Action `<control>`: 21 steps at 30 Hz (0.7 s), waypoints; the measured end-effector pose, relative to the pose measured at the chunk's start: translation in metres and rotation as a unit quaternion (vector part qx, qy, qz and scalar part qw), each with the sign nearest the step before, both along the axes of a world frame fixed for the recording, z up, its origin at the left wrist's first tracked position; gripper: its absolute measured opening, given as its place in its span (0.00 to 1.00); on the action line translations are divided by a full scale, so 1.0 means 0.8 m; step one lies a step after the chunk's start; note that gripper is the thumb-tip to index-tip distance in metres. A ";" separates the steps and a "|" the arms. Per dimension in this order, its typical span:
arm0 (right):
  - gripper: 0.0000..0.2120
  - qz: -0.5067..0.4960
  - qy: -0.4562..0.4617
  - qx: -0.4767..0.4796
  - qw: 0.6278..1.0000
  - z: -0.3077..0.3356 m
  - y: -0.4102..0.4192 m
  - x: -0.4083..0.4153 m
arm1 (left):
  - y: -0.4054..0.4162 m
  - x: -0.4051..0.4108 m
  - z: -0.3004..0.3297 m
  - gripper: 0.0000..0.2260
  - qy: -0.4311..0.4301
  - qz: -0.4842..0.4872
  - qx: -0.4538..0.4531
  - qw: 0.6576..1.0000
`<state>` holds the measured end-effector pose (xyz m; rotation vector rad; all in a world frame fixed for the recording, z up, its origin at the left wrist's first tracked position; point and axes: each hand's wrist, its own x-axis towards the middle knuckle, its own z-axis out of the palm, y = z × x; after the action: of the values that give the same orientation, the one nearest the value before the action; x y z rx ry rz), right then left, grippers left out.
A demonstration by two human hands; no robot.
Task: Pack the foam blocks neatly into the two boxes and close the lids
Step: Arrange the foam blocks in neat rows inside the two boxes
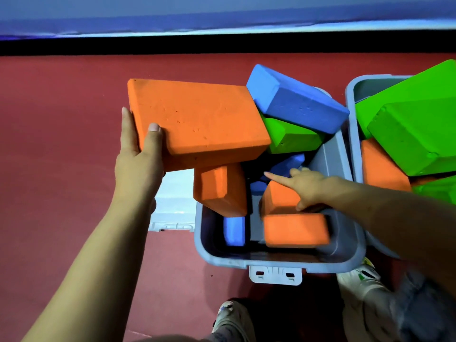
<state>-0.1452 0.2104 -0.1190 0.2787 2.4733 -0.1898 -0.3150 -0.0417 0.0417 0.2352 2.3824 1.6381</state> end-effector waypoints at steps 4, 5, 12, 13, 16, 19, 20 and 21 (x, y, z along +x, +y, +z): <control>0.54 0.010 -0.010 0.017 1.000 0.018 0.024 0.014 | -0.003 -0.002 -0.002 0.30 0.000 -0.002 0.005 1.000; 0.53 0.006 -0.012 0.013 1.000 0.020 0.023 0.016 | -0.003 -0.002 -0.002 0.29 -0.001 -0.001 0.005 1.000; 0.34 -0.023 -0.085 -0.034 0.996 -0.027 -0.023 -0.001 | 0.003 -0.001 -0.003 0.30 -0.019 -0.005 0.018 1.000; 0.32 -0.025 -0.079 -0.021 0.996 -0.032 -0.029 -0.004 | 0.003 0.000 -0.003 0.30 -0.017 -0.009 0.012 1.000; 0.29 -0.042 -0.062 0.020 0.997 -0.034 -0.038 -0.007 | 0.005 0.002 -0.002 0.30 -0.014 -0.016 0.003 1.000; 0.29 -0.080 -0.072 0.020 0.994 -0.027 -0.043 -0.002 | 0.006 0.001 -0.003 0.30 -0.013 -0.019 0.003 1.000; 0.29 -0.085 -0.073 0.018 0.994 -0.027 -0.045 0.001 | 0.007 0.002 -0.003 0.29 -0.010 -0.021 0.001 1.000; 0.30 -0.084 -0.073 0.016 0.994 -0.028 -0.046 0.004 | 0.007 0.002 -0.003 0.28 -0.007 -0.023 -0.002 1.000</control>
<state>-0.1422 0.1733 -0.1416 0.4969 2.3098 -0.1936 -0.3137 -0.0359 0.0393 0.2754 2.3514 1.6098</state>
